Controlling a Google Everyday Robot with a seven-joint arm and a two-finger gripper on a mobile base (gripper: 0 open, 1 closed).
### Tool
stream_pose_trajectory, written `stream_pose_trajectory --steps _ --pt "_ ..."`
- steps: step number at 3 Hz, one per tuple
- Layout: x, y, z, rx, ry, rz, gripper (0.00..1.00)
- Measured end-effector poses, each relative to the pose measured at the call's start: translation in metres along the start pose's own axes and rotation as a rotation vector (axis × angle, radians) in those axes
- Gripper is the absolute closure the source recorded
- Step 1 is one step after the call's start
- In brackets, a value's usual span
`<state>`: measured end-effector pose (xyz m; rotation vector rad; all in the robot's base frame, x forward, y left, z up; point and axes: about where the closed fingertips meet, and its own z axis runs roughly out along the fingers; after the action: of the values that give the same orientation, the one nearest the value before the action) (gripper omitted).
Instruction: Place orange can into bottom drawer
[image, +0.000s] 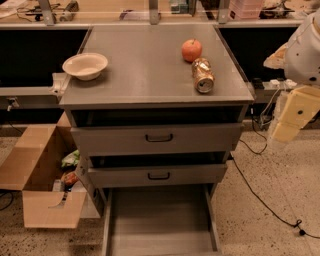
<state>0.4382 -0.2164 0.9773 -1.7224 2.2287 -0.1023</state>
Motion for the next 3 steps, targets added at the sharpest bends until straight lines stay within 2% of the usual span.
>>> stream_pose_trajectory --steps 1,2,3 --pt "0.000 0.000 0.000 0.000 0.000 0.000 0.00" --pt "-0.021 -0.034 0.021 0.014 -0.068 0.057 0.00" --pt "-0.055 -0.082 0.059 0.013 -0.169 0.187 0.00"
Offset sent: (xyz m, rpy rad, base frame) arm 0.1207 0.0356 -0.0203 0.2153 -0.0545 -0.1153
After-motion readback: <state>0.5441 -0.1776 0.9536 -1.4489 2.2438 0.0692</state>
